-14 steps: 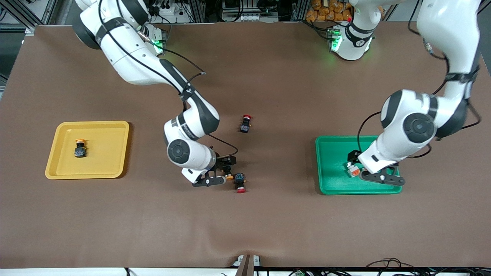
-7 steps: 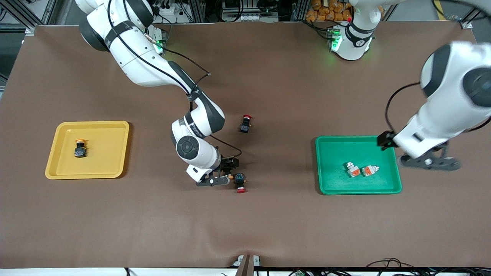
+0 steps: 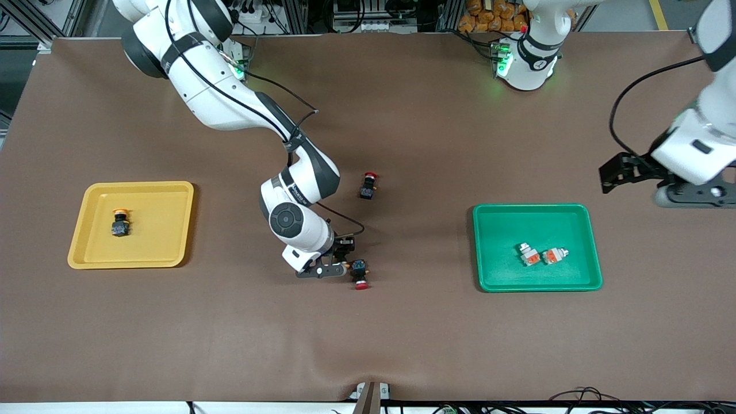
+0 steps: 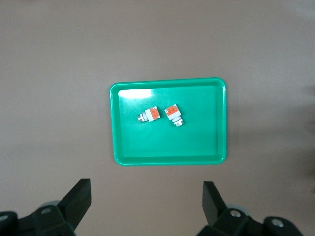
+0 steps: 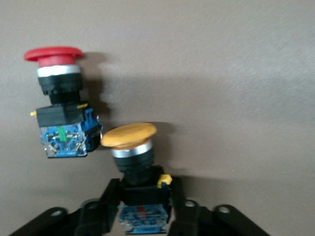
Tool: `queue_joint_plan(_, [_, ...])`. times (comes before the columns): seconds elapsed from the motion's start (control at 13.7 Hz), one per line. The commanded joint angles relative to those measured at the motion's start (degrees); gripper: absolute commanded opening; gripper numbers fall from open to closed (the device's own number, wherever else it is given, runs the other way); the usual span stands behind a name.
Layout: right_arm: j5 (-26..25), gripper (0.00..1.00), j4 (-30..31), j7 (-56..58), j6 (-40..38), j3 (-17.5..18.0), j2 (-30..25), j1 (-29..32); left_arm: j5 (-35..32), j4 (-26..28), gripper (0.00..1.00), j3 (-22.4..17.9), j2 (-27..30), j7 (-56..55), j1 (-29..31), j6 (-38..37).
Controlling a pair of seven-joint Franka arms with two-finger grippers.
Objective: Place green and yellow buttons in trays
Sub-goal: 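Open and retract the left gripper while the right gripper grasps the yellow button, then carry the second yellow button to the yellow tray with the right gripper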
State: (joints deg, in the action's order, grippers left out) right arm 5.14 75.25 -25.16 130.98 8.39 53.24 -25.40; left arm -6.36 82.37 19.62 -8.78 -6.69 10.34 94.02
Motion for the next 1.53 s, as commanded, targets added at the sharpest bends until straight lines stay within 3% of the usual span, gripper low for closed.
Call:
queue_joint_plan(0.0, [-0.7, 0.0, -1.3, -1.6, -8.2, 0.0, -2.0, 1.8, 1.2, 1.3, 1.0, -0.1, 1.8, 0.9, 1.0, -2.6])
queue_joint_plan(0.22, [-0.1, 0.0, -2.1, -1.3, -10.7, 0.4, -3.6, 4.6, 1.4, 1.4, 1.0, 0.2, 3.8, 1.0, 2.6, -2.7])
queue_joint_plan(0.36, [-0.6, 0.0, -2.1, -1.1, -17.2, 0.1, -5.4, 6.8, 1.8, 1.9, 1.0, -0.5, 6.0, 1.0, 0.8, -2.4])
queue_joint_plan(0.51, [-0.7, 0.0, -2.1, 0.3, -22.3, 0.1, -8.7, 10.8, 1.8, 4.5, 1.0, -8.8, 8.3, 1.0, -7.6, -2.5])
queue_joint_plan(0.58, [-0.8, 0.0, -1.8, 3.1, -23.2, 0.1, -10.9, 12.8, 1.8, 6.3, 1.0, -10.6, 9.6, 1.1, -8.6, -2.4])
queue_joint_plan(0.87, [-0.9, 0.0, -0.5, 14.6, -32.6, 0.1, -14.4, 21.2, 2.0, 6.7, 1.0, -10.6, 11.3, 1.1, -9.1, -2.9])
queue_joint_plan(1.02, [-2.4, 0.0, 5.4, 15.3, -31.8, 0.0, -17.9, 23.3, 2.4, 6.7, 1.0, -10.6, 11.0, 1.1, -9.3, -3.0])
queue_joint_plan(1.24, [-3.1, 0.0, 18.1, 18.9, -24.0, 0.0, -23.3, 29.2, 2.4, 6.6, 1.0, -10.7, 10.8, 1.0, -8.8, -3.1])
queue_joint_plan(1.46, [-3.2, 0.0, 21.8, 32.4, -21.7, 0.0, -23.0, 38.0, 2.5, 6.5, 1.0, -10.7, 10.8, 0.5, -8.8, -3.5])
